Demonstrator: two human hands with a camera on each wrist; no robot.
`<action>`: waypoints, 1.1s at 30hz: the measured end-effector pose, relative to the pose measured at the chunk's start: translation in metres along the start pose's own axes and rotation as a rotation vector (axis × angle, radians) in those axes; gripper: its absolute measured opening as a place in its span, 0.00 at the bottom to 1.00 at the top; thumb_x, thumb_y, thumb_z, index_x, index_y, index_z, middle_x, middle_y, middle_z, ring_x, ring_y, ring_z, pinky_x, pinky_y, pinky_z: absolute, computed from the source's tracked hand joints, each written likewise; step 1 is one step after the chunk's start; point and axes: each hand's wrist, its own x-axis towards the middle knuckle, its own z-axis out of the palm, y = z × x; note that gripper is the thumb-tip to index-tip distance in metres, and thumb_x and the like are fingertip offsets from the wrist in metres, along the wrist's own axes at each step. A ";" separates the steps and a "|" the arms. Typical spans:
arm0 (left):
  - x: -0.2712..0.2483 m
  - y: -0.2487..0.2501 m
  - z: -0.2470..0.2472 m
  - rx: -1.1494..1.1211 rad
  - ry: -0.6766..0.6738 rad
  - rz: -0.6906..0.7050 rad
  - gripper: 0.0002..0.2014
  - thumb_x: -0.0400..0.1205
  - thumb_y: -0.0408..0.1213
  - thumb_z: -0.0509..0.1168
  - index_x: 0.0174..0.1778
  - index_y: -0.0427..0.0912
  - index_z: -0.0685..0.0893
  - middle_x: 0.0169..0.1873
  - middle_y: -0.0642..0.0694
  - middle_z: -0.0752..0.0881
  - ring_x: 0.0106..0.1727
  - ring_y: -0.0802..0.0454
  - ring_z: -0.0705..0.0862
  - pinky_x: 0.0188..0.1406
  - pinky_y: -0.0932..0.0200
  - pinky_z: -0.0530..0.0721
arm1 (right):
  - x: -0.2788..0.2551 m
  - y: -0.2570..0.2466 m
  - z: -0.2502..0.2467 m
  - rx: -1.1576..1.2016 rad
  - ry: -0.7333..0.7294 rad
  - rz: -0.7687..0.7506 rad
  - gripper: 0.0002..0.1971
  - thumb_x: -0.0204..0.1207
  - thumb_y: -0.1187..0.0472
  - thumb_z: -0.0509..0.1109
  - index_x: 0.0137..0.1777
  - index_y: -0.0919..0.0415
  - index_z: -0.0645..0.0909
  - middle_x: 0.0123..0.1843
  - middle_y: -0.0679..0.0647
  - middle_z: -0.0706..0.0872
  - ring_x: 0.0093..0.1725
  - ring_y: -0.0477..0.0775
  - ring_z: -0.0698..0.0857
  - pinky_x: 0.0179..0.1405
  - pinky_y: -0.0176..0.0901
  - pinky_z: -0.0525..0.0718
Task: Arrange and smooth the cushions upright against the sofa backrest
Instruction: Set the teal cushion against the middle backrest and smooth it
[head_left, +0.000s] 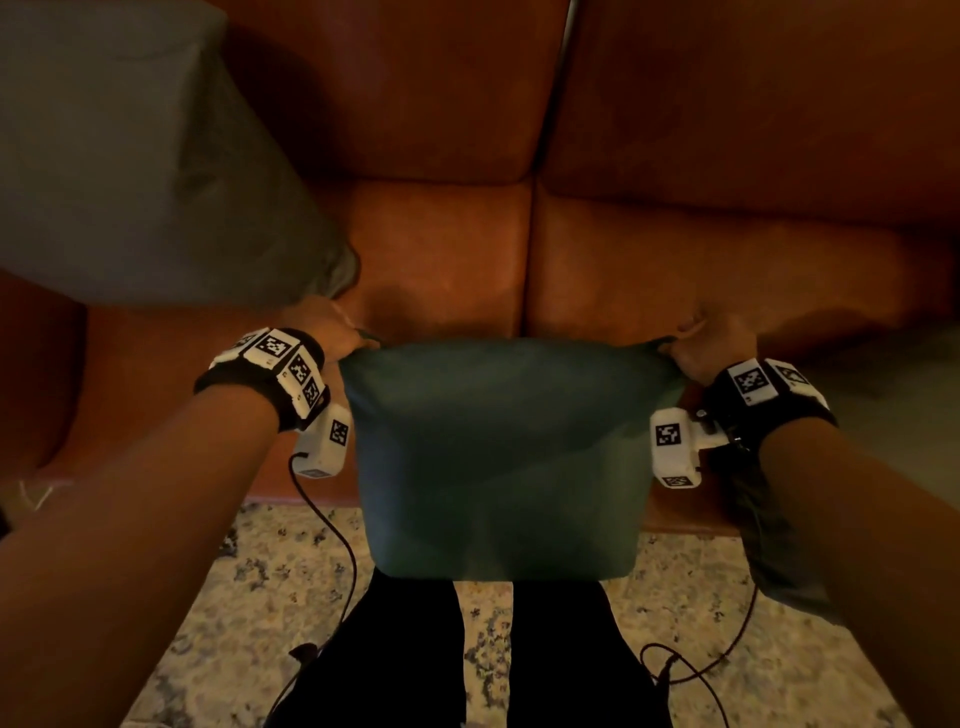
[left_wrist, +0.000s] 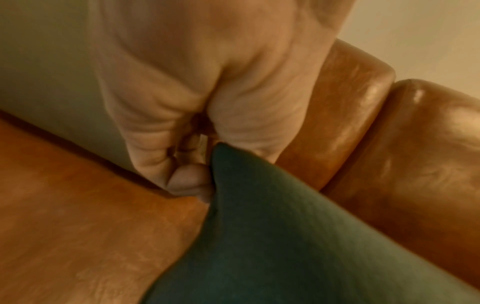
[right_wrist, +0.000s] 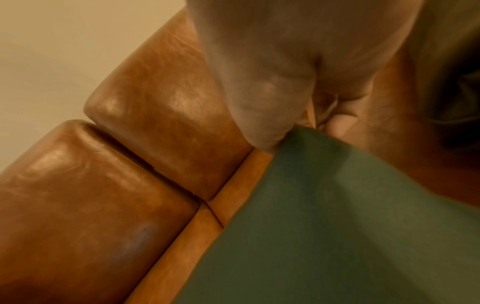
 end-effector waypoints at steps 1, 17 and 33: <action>0.000 -0.003 0.000 -0.055 0.010 -0.014 0.20 0.81 0.56 0.75 0.50 0.39 0.91 0.51 0.36 0.90 0.56 0.37 0.88 0.55 0.48 0.83 | 0.000 0.002 0.001 0.017 0.023 0.011 0.02 0.81 0.61 0.74 0.47 0.57 0.84 0.48 0.56 0.87 0.50 0.62 0.87 0.37 0.37 0.75; -0.070 -0.027 0.084 -0.767 0.103 0.266 0.30 0.83 0.62 0.69 0.81 0.59 0.73 0.74 0.66 0.80 0.75 0.74 0.76 0.83 0.63 0.67 | -0.079 0.024 0.067 0.855 -0.275 0.205 0.42 0.72 0.21 0.65 0.85 0.36 0.68 0.77 0.45 0.78 0.74 0.54 0.79 0.64 0.48 0.80; -0.059 0.011 0.066 -0.921 0.151 0.244 0.40 0.74 0.75 0.70 0.82 0.66 0.72 0.79 0.61 0.79 0.80 0.58 0.76 0.86 0.48 0.67 | -0.058 0.008 0.048 0.758 -0.114 0.051 0.49 0.71 0.15 0.52 0.89 0.39 0.61 0.91 0.46 0.63 0.89 0.54 0.62 0.90 0.60 0.56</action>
